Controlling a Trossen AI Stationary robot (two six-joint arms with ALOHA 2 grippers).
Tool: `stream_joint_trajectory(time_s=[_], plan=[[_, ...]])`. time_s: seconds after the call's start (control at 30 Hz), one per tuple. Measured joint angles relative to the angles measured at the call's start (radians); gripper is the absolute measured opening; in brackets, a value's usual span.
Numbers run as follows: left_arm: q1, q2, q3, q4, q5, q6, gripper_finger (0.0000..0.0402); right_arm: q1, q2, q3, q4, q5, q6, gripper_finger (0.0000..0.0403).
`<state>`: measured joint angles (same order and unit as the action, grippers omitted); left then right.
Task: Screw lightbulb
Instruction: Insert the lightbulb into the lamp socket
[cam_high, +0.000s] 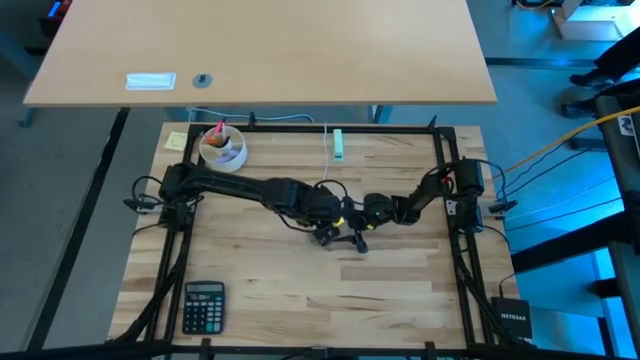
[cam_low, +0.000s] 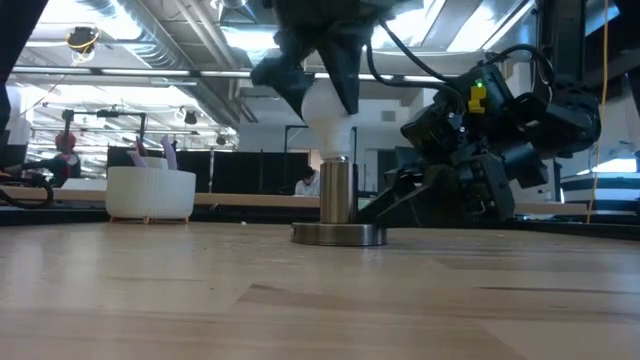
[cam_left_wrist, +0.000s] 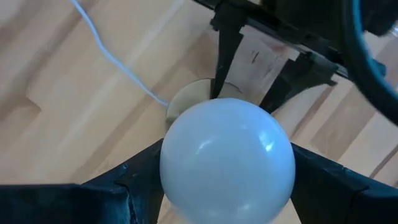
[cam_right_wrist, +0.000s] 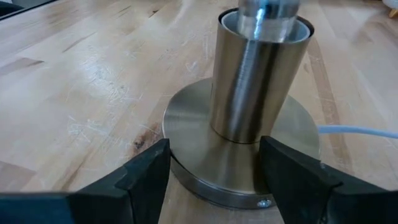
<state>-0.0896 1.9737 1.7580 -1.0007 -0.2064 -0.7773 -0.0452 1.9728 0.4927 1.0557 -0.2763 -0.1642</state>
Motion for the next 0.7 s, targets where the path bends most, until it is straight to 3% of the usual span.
stream_joint_trajectory(time_s=[0.7], plan=[[0.020, 0.035, 0.002, 0.024, 0.036, -0.027, 0.0267, 0.000, 0.001, -0.002, -0.002, 0.005, 0.003, 0.0248]])
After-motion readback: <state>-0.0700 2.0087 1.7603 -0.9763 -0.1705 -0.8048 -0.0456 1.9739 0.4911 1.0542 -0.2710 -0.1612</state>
